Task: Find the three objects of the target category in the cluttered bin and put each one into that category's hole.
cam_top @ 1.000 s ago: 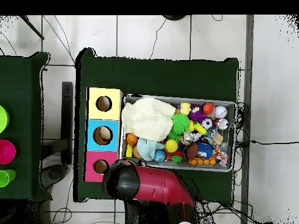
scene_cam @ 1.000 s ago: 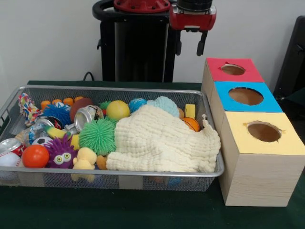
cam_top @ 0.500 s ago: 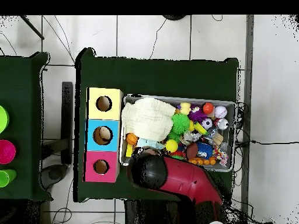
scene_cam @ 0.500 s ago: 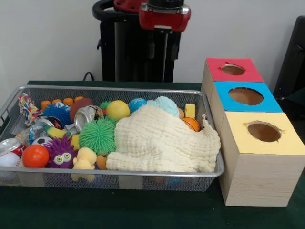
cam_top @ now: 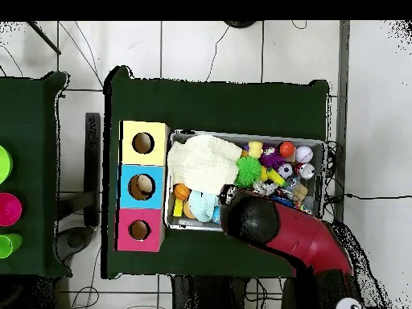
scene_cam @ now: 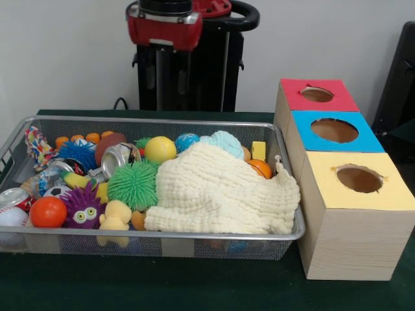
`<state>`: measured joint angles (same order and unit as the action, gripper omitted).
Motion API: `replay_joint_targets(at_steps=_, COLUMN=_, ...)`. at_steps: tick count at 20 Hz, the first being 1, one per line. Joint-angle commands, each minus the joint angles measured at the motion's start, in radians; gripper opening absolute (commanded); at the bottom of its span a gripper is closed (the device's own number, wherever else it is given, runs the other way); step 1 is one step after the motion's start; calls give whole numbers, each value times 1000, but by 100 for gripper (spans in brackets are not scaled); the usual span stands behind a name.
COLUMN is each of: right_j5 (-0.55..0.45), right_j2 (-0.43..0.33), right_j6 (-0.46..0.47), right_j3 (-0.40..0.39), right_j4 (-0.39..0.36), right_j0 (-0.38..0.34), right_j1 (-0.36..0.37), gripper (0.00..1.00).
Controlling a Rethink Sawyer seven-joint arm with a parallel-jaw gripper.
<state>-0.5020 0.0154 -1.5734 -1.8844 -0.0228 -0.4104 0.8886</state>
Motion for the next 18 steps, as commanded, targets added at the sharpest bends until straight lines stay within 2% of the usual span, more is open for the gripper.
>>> replay_joint_targets(at_steps=1, right_j5=-74, right_j2=-124, right_j6=129, right_j3=123, right_j4=-106, right_j0=-95, right_j1=-108, gripper=100)
replay_joint_targets(at_steps=8, right_j5=-31, right_j2=-177, right_j6=150, right_j3=194, right_j4=-174, right_j0=-163, right_j1=-192, gripper=100)
replay_joint_targets(at_steps=18, right_j5=-4, right_j2=-216, right_j6=101, right_j3=247, right_j4=-249, right_j0=-212, right_j1=-258, gripper=100)
